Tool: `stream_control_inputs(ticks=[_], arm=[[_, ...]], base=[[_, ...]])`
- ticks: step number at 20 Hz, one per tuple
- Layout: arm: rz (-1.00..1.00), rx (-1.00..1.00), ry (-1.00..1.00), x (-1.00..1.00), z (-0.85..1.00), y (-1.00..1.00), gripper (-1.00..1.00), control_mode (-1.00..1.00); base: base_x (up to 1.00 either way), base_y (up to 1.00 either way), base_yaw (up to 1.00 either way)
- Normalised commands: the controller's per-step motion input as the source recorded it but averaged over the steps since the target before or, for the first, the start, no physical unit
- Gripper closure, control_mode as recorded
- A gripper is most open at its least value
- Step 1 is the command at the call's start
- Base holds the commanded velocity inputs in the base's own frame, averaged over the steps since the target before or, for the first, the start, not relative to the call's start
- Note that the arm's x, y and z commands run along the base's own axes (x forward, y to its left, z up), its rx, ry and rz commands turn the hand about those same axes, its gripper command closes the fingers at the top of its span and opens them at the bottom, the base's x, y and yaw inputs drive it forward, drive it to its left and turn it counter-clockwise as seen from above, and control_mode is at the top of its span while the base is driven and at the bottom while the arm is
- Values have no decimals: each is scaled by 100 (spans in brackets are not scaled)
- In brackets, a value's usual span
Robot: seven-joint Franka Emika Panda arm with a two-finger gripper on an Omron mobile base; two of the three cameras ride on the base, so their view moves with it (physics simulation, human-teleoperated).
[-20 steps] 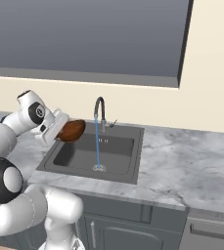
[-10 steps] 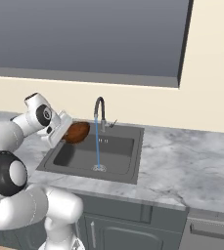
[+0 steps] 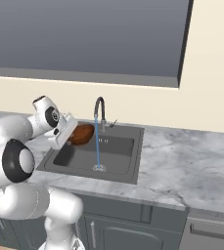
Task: Rinse each bowl for a few seconds and place them down in the sink or on the counter.
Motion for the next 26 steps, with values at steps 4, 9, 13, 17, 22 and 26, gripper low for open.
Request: stream_control_inputs(ticks=[4,9,13,17,22,26], arm=[[0,0,2,25,-15,-13,100,-100],[0,0,2,28,-17,-10,100,-100],[0,0,1,27,-14,-7,100,-100],[0,0,1,26,-14,-7,100,-100],[0,0,0,4,-4,5,100,-100],[-1,-4,-3,-9,7,26,100,-100]], base=[[0,0,0],[0,0,0],[0,0,0],[0,0,0],[0,0,0],[0,0,0]])
